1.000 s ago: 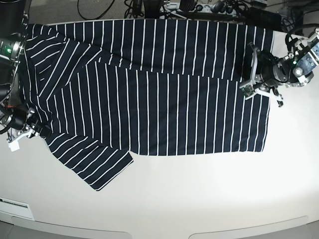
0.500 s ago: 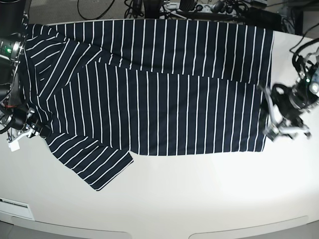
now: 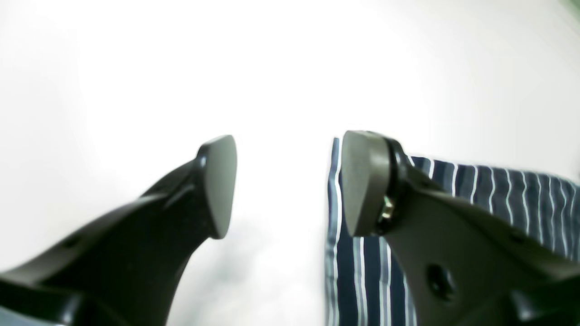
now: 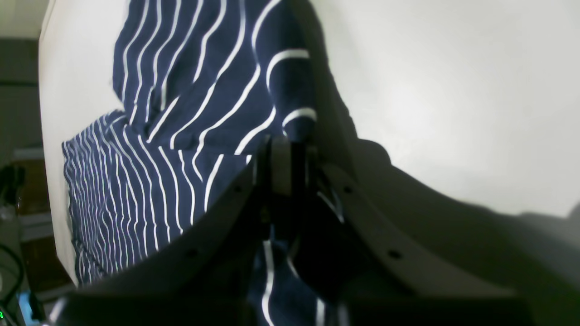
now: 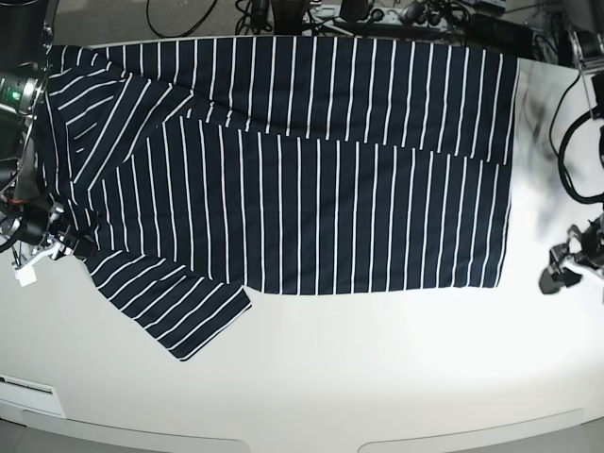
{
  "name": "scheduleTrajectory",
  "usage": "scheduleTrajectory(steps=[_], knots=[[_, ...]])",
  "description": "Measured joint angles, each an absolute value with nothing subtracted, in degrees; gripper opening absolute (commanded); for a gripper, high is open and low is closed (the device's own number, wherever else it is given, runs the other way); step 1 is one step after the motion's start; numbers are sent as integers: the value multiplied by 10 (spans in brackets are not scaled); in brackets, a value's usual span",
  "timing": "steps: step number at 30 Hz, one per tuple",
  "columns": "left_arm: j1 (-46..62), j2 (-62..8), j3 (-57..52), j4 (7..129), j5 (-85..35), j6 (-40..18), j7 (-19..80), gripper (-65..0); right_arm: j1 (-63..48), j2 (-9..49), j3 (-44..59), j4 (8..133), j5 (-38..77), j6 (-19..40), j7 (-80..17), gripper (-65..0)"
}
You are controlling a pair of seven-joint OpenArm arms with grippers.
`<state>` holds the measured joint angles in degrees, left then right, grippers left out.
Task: Fold the T-shirt properly
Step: 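Move the left gripper to the hem corner beside it, then grasp the hem corners with both grippers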
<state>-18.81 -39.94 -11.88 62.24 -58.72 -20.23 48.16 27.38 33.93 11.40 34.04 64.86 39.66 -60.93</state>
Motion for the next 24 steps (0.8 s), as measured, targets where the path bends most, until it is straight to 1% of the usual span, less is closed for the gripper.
scheduleTrajectory(steps=[2, 6, 7, 9, 12, 17, 24], knots=[[-216, -389, -109, 544, -630, -235, 505, -258, 274, 339, 114, 341, 649, 396, -609, -650], [-265, -365, -91, 428, -641, -247, 502, -258, 274, 340, 114, 341, 649, 396, -609, -650], [-273, -360, -89, 409, -646, -260, 495, -258, 274, 339, 114, 341, 649, 395, -610, -650], [-292, -352, -80, 385, -645, -267, 494, -258, 274, 339, 114, 341, 649, 395, -611, -650], [-307, -340, -52, 378, -630, -266, 488, -258, 274, 339, 114, 341, 650, 395, -611, -650], [-326, -316, 7, 380, -622, -239, 473, -258, 274, 340, 114, 341, 650, 395, -611, -650], [-331, -297, 41, 382, -635, -243, 487, -258, 274, 340, 114, 341, 650, 395, -611, -650]])
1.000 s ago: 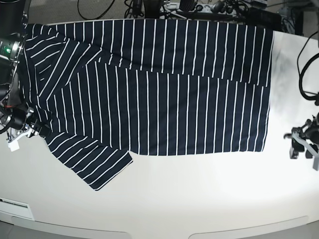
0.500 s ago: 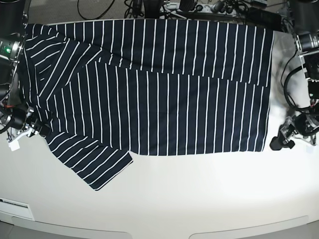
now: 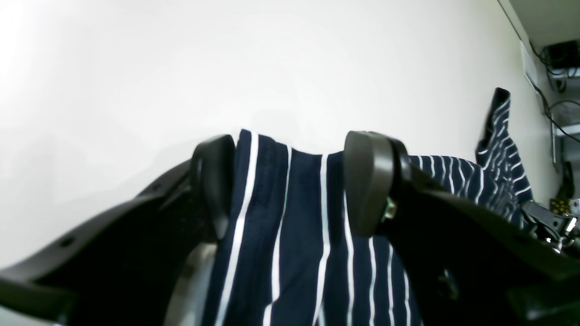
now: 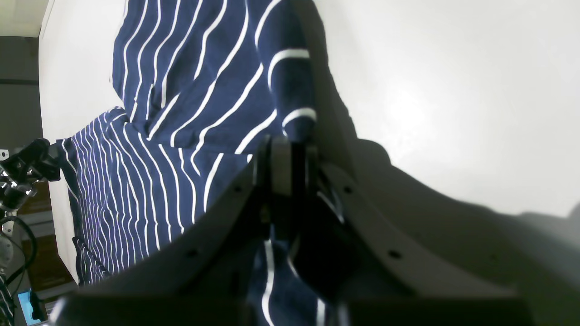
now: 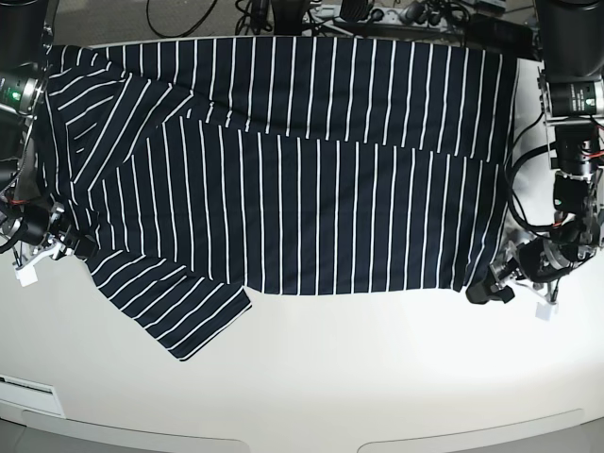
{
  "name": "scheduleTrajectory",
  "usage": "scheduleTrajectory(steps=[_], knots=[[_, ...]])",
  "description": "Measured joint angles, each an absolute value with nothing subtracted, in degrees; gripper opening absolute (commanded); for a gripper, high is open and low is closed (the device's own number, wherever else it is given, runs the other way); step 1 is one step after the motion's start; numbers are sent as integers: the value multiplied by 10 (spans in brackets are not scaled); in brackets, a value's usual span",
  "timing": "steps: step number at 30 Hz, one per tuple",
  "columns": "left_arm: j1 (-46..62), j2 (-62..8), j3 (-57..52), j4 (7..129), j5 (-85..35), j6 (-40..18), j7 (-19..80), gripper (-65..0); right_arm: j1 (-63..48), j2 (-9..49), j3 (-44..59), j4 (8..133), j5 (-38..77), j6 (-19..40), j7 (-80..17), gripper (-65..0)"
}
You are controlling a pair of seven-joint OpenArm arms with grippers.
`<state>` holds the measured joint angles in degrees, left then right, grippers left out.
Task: Fold the T-shirt properly
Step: 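Grasp the hem corners with both grippers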
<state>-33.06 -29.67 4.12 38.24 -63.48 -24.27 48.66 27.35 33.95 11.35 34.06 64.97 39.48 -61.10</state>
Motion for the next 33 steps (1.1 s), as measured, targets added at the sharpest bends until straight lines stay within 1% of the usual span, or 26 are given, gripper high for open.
scheduleTrajectory(steps=[3, 4, 5, 6, 9, 10, 17, 22, 27, 33], knots=[[-332, -293, 41, 383, -639, -250, 506, -268, 274, 339, 114, 341, 650, 395, -611, -650], [-332, -293, 41, 383, -641, -252, 512, -294, 274, 340, 114, 341, 650, 395, -611, -650], [-332, -293, 41, 383, -641, -251, 519, -338, 274, 340, 114, 341, 650, 395, -611, -650], [-332, -293, 41, 382, -641, -251, 525, -397, 274, 339, 114, 341, 650, 395, -611, -650], [-332, -293, 41, 382, -617, -224, 529, -624, 274, 340, 114, 341, 664, 395, -611, -650], [-334, -293, 42, 382, -606, -219, 530, -650, 274, 340, 114, 341, 667, 395, -611, -650], [-351, -296, 44, 381, -591, -218, 546, -650, 277, 339, 114, 341, 675, 395, -611, -650], [-389, -322, 49, 373, -561, -214, 570, -650, 277, 339, 114, 341, 675, 395, -622, -650], [-429, -351, 49, 373, -605, -233, 570, -650, 277, 339, 114, 341, 675, 395, -622, -650], [-435, -353, 49, 374, -623, -252, 586, -650, 277, 339, 114, 341, 675, 395, -622, -650]])
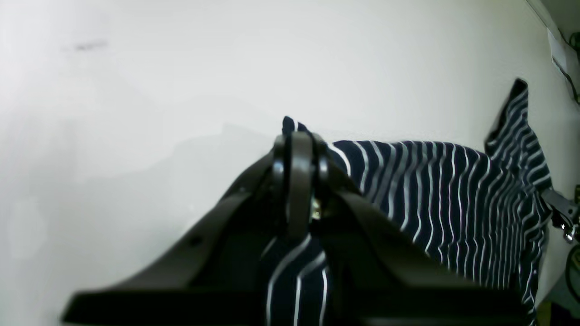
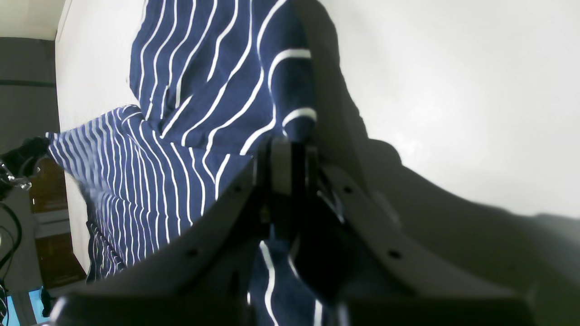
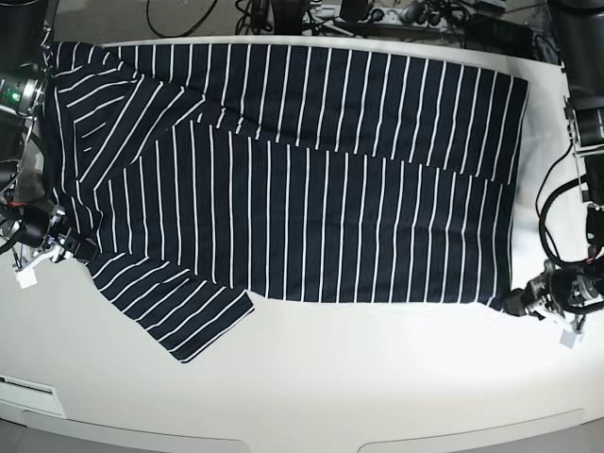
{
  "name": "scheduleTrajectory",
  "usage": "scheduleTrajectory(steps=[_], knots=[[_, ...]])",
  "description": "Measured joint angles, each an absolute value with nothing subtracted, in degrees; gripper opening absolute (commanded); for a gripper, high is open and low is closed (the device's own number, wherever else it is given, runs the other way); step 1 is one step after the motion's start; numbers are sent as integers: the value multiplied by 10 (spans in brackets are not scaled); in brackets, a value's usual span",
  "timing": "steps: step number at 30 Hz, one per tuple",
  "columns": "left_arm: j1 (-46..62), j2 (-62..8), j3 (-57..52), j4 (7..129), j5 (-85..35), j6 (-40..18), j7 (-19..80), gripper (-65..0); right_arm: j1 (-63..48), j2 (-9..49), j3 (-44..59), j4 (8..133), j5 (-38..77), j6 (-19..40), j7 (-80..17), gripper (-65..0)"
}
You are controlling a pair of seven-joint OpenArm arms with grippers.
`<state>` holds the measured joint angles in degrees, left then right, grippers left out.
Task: Fold the T-shirt properly
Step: 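Grasp the hem corners with both grippers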
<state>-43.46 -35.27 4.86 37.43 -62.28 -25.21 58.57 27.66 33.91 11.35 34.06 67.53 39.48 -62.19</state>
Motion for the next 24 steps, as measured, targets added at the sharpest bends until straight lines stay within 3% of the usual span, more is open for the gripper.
scheduleTrajectory(steps=[11, 17, 24], knots=[[-428, -352, 49, 374, -629, -263, 607, -650, 283, 339, 114, 341, 685, 395, -624, -650], [-408, -351, 49, 374, -711, -352, 721, -650, 284, 343, 114, 391, 786, 395, -720, -650], [-405, -374, 49, 374, -839, -390, 797, -650, 274, 393, 114, 477, 832, 397, -757, -650]])
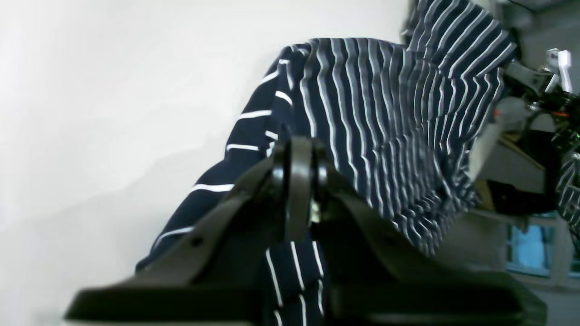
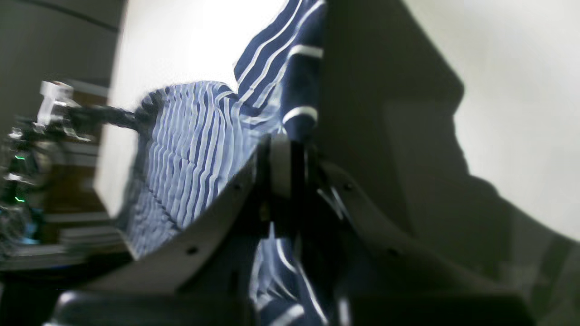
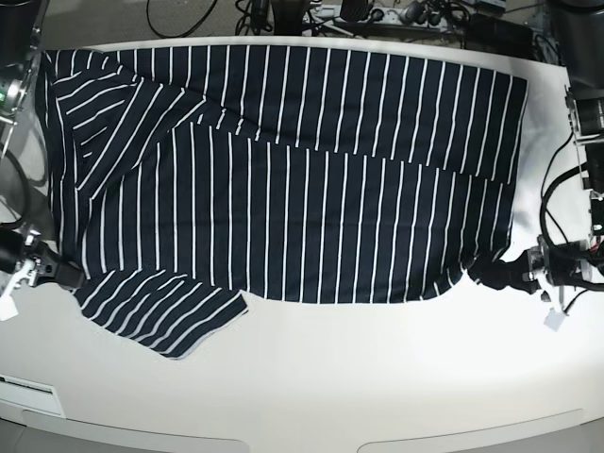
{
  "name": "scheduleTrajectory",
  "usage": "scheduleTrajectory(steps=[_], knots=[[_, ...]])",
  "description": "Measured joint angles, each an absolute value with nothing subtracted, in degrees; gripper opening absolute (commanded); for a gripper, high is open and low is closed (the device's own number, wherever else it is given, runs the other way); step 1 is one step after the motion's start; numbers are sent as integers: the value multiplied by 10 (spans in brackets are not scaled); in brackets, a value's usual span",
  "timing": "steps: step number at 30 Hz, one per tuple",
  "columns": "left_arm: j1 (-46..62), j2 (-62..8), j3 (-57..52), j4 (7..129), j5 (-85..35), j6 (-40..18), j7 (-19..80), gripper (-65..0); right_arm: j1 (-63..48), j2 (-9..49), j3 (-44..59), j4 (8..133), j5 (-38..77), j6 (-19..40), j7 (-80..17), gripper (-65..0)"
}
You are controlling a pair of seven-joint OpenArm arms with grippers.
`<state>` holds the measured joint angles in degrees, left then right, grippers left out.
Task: Fold the T-shirt properly
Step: 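Grasp the hem corners with both grippers, then fold the hem over toward the collar with both grippers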
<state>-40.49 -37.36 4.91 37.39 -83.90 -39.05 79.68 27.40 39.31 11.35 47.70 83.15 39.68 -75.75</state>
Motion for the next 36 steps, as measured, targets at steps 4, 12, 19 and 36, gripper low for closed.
scheduleTrajectory(steps=[4, 12, 19, 36], knots=[[-406, -412, 49, 374, -836, -392, 798, -650, 215, 425, 113, 554, 836, 397, -771, -650], [-388, -433, 49, 377, -841, -393, 796, -650, 77, 433, 110, 742, 836, 397, -776, -650], [-322, -447, 49, 376, -837, -393, 800, -650, 31, 456, 110, 788, 696, 397, -679, -650], [-289, -475, 49, 469, -842, -391, 799, -650, 33, 523, 109, 789, 785, 399, -762, -650]])
